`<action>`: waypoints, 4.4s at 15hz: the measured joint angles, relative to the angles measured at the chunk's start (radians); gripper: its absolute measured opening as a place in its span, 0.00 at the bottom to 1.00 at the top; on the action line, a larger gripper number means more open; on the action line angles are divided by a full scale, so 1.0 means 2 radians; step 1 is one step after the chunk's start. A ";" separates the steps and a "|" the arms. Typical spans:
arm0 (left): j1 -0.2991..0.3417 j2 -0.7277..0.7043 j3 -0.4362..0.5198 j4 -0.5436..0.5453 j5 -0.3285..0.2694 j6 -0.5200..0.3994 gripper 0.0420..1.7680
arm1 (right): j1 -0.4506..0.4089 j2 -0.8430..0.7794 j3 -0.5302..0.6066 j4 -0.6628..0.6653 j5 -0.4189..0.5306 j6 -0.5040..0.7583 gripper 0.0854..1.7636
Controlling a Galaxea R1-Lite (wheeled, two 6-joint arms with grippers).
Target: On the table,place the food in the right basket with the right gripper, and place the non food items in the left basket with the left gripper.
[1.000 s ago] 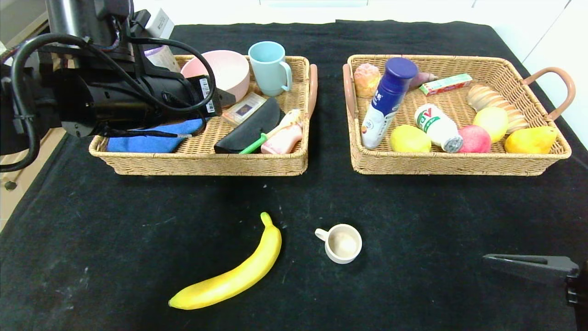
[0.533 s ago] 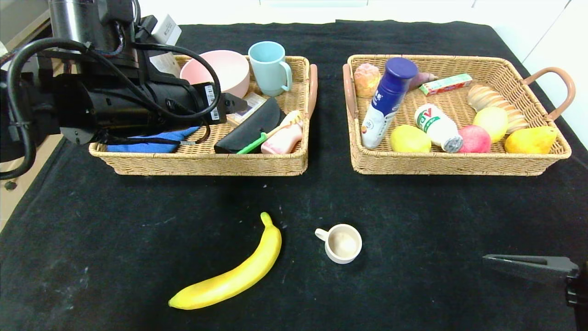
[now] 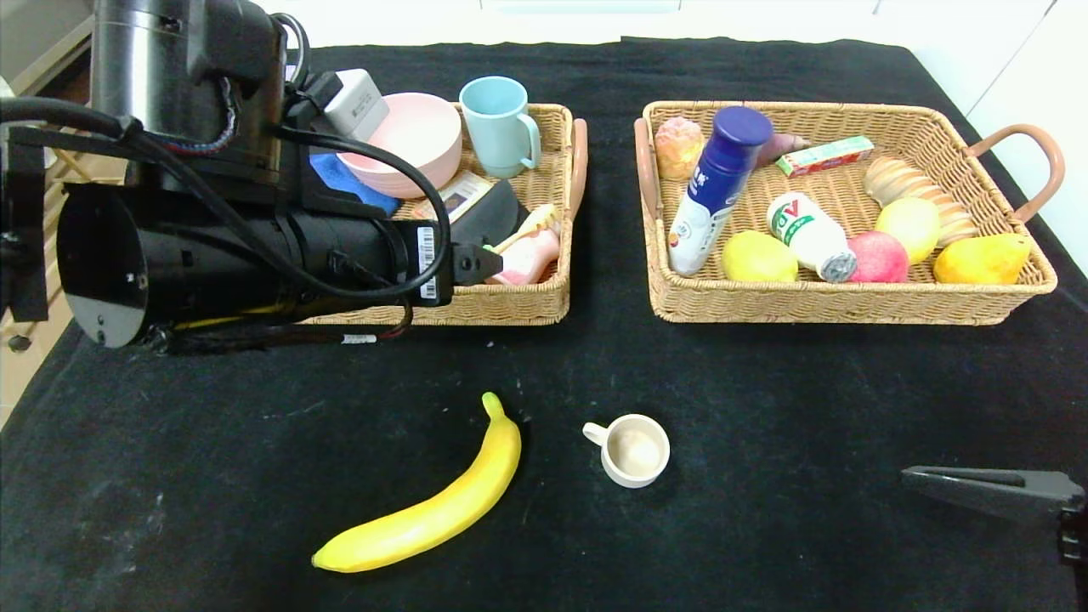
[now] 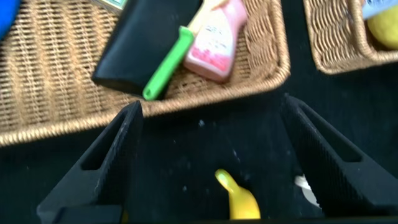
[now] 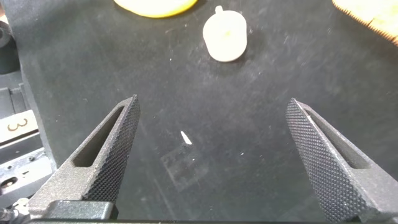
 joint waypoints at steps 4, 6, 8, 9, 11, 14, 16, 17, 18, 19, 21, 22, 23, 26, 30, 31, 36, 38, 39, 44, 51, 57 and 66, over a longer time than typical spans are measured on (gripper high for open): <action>-0.074 -0.004 0.023 0.041 0.056 -0.001 0.93 | 0.000 -0.024 -0.006 0.000 -0.014 -0.011 0.97; -0.107 0.003 0.029 0.054 0.065 -0.003 0.94 | 0.000 -0.036 -0.013 0.001 -0.026 -0.011 0.97; -0.133 0.016 0.025 0.056 0.066 -0.009 0.95 | -0.001 -0.046 -0.019 0.003 -0.028 -0.011 0.97; -0.146 0.026 0.022 0.055 0.071 -0.019 0.95 | -0.001 -0.050 -0.022 0.003 -0.028 -0.011 0.97; -0.165 0.046 0.016 0.051 0.091 -0.029 0.95 | -0.002 -0.056 -0.026 0.003 -0.035 -0.011 0.97; -0.184 0.074 0.011 0.049 0.108 -0.048 0.96 | -0.002 -0.062 -0.029 0.003 -0.040 -0.011 0.97; -0.188 0.086 0.011 0.049 0.113 -0.052 0.96 | -0.002 -0.064 -0.030 0.003 -0.040 -0.011 0.97; -0.189 0.090 0.012 0.049 0.115 -0.055 0.96 | -0.002 -0.064 -0.029 0.003 -0.040 -0.011 0.97; -0.190 0.096 0.012 0.049 0.116 -0.060 0.96 | -0.002 -0.064 -0.029 0.003 -0.040 -0.011 0.97; -0.190 0.101 0.012 0.049 0.117 -0.062 0.96 | -0.002 -0.065 -0.029 0.003 -0.040 -0.011 0.97; -0.190 0.110 0.012 0.049 0.122 -0.063 0.96 | -0.002 -0.065 -0.029 0.003 -0.040 -0.011 0.97; -0.190 0.113 0.011 0.048 0.124 -0.063 0.96 | -0.002 -0.065 -0.029 0.003 -0.039 -0.011 0.97; -0.190 0.116 0.010 0.047 0.124 -0.063 0.96 | -0.002 -0.065 -0.028 0.003 -0.039 -0.011 0.97; -0.190 0.119 0.007 0.047 0.124 -0.063 0.97 | -0.002 -0.065 -0.027 0.004 -0.039 -0.011 0.97; -0.188 0.127 0.004 0.046 0.125 -0.063 0.97 | -0.001 -0.064 -0.025 0.004 -0.039 -0.011 0.97; -0.188 0.129 0.002 0.046 0.125 -0.064 0.97 | -0.001 -0.063 -0.025 0.004 -0.039 -0.011 0.97; -0.186 0.139 0.001 0.044 0.124 -0.064 0.97 | -0.001 -0.062 -0.024 0.005 -0.039 -0.011 0.97; -0.186 0.141 0.002 0.044 0.124 -0.064 0.97 | -0.001 -0.062 -0.024 0.005 -0.039 -0.011 0.97; -0.187 0.141 0.002 0.044 0.124 -0.064 0.97 | -0.001 -0.062 -0.023 0.005 -0.039 -0.011 0.97; -0.187 0.144 0.003 0.043 0.123 -0.065 0.86 | 0.001 -0.061 -0.023 0.005 -0.039 -0.011 0.97; -0.187 0.145 0.007 0.044 0.119 -0.065 0.19 | 0.004 -0.058 -0.021 0.005 -0.039 -0.011 0.97; -0.187 0.147 0.008 0.043 0.119 -0.066 0.05 | 0.005 -0.058 -0.020 0.005 -0.039 -0.011 0.97; -0.190 0.149 0.008 0.043 0.122 -0.065 0.05 | 0.006 -0.058 -0.018 0.005 -0.039 -0.024 0.97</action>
